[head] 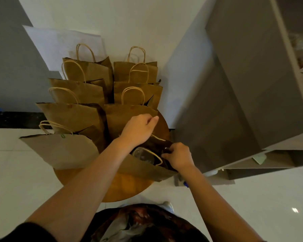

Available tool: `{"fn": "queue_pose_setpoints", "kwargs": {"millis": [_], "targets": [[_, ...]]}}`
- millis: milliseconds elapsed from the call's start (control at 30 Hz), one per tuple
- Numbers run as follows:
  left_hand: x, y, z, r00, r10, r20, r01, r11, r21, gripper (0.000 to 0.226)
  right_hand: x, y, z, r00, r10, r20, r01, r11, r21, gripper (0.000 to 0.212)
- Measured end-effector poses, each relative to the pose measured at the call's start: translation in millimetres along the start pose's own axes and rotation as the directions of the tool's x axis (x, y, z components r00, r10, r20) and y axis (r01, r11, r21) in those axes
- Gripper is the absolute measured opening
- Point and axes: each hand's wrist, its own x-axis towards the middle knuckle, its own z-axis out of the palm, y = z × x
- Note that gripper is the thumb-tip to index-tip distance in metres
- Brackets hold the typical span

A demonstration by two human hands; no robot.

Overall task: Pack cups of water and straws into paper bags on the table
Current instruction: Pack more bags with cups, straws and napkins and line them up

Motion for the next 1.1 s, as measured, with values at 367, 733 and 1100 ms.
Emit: {"fn": "queue_pose_setpoints", "kwargs": {"millis": [367, 733, 1100], "targets": [[36, 163, -34, 0.895, 0.443, 0.06, -0.446, 0.894, 0.05, 0.018, -80, -73, -163, 0.963, -0.231, -0.138, 0.213, 0.968, -0.134, 0.025], [122, 331, -15, 0.779, 0.626, 0.039, -0.598, 0.723, 0.345, 0.02, -49, -27, -355, 0.861, -0.167, -0.48, 0.241, 0.966, 0.096, 0.014], [228, 432, 104, 0.865, 0.402, 0.299, -0.501, 0.666, 0.553, 0.02, 66, 109, -464, 0.789, -0.057, -0.612, 0.041, 0.998, -0.041, 0.017]]}}
